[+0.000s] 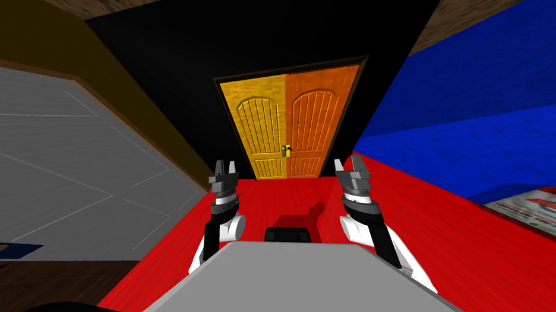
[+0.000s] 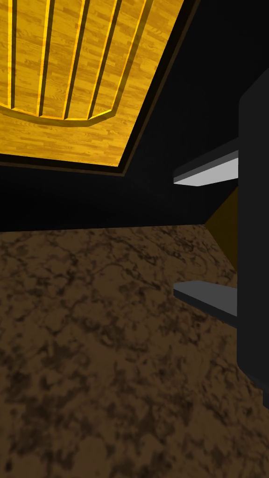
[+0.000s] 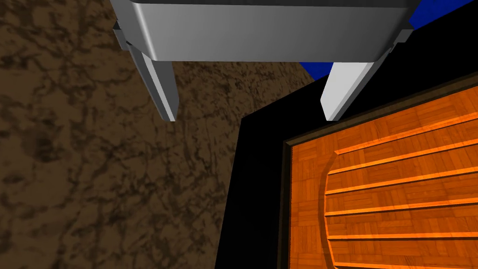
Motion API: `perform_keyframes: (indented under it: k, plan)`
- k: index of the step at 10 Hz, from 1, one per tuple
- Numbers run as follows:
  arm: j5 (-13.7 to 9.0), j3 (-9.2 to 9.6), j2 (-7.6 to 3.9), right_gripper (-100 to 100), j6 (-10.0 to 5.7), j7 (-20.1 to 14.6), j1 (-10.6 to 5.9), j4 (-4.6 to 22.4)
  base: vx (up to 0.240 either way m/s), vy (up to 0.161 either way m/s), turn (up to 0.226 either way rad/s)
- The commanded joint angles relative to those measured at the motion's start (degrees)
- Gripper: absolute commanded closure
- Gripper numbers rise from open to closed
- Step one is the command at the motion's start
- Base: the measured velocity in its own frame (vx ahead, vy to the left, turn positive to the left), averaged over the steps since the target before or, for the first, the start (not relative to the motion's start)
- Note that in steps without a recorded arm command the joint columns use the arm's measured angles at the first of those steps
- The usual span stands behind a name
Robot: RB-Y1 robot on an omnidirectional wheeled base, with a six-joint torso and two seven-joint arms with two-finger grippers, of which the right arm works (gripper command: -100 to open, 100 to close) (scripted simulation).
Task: Pull the door open
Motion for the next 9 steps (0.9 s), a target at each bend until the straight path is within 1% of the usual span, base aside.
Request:
perform_keyframes:
  k: [1, 2, 3, 4, 9]
  plan:
    - [0.3, -0.77, -0.29, -100, 0.22, -0.8, -0.23, 1.7, 0.137, 0.022, 0.063]
    - [0.7, -1.38, -0.5, -100, 0.73, -1.4, -0.83, 3.4, 0.147, 0.035, 0.104]
    - [1.0, -1.72, -0.6, -100, 1.01, -1.7, -1.16, 4.3, 0.138, 0.025, 0.068]
    - [1.5, -2.43, -0.8, -100, 1.61, -2.4, -1.86, 6.2, 0.16, 0.013, 0.089]
    - [2.8, -4.32, -1.26, -100, 3.2, -4.3, -3.73, 11.2, 0.115, 0.033, 0.068]
